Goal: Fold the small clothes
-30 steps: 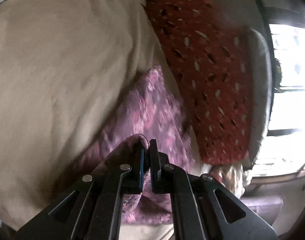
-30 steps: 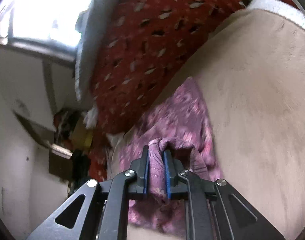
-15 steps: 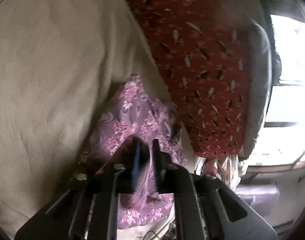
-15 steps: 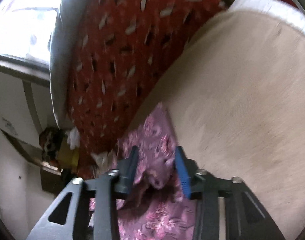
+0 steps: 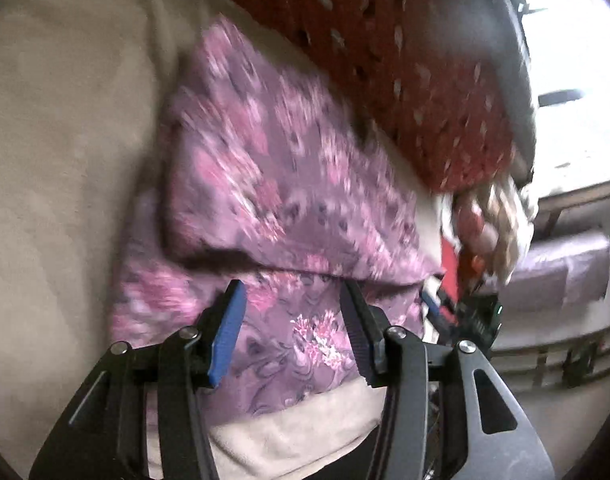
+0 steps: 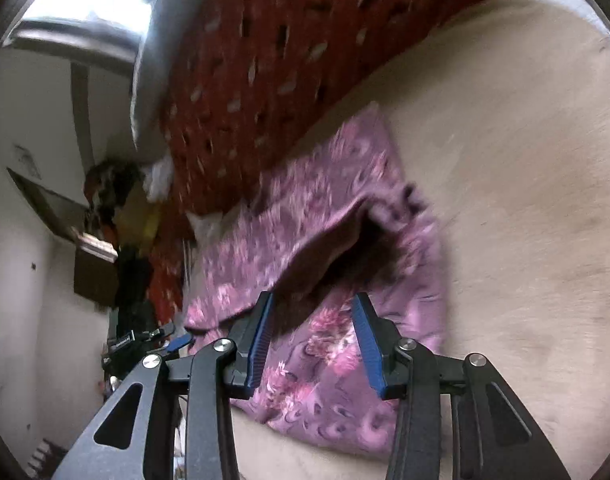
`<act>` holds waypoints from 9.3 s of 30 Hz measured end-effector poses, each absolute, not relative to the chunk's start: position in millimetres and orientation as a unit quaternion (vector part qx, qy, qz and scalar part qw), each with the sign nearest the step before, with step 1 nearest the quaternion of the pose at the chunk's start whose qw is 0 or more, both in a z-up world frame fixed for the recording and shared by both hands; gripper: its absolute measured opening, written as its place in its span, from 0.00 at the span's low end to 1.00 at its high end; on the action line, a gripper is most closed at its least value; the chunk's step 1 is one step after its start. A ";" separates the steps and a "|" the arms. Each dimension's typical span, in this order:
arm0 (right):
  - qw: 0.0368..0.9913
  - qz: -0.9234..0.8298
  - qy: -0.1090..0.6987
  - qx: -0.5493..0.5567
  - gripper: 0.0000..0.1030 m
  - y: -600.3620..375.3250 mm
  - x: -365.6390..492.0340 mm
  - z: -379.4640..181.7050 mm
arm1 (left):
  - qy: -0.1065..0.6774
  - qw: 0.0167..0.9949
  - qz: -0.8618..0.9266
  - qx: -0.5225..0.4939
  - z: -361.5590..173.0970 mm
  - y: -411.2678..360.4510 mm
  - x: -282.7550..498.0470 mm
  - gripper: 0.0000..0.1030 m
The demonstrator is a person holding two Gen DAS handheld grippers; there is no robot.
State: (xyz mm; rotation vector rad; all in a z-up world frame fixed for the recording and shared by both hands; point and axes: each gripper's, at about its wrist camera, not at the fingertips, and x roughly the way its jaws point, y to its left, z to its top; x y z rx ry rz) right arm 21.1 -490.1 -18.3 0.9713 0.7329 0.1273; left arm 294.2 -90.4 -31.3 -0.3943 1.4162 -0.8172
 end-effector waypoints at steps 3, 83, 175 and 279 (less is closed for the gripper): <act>0.806 0.071 0.345 0.475 0.41 -481.6 47.5 -26.1 | 0.630 0.676 -0.339 -0.177 -31.1 -117.6 312.9 0.43; 0.872 -0.091 0.309 0.369 0.07 -482.2 -6.1 -19.2 | 0.535 0.826 -0.141 -0.105 -52.9 -120.3 280.9 0.63; 0.872 -0.132 0.373 0.288 0.88 -393.0 60.0 -22.4 | 0.659 0.715 -0.219 -0.086 -55.9 -101.6 347.3 0.10; 0.931 0.000 0.287 0.228 0.10 -441.3 65.2 37.3 | 0.610 0.718 -0.291 -0.169 -22.2 -192.6 257.6 0.61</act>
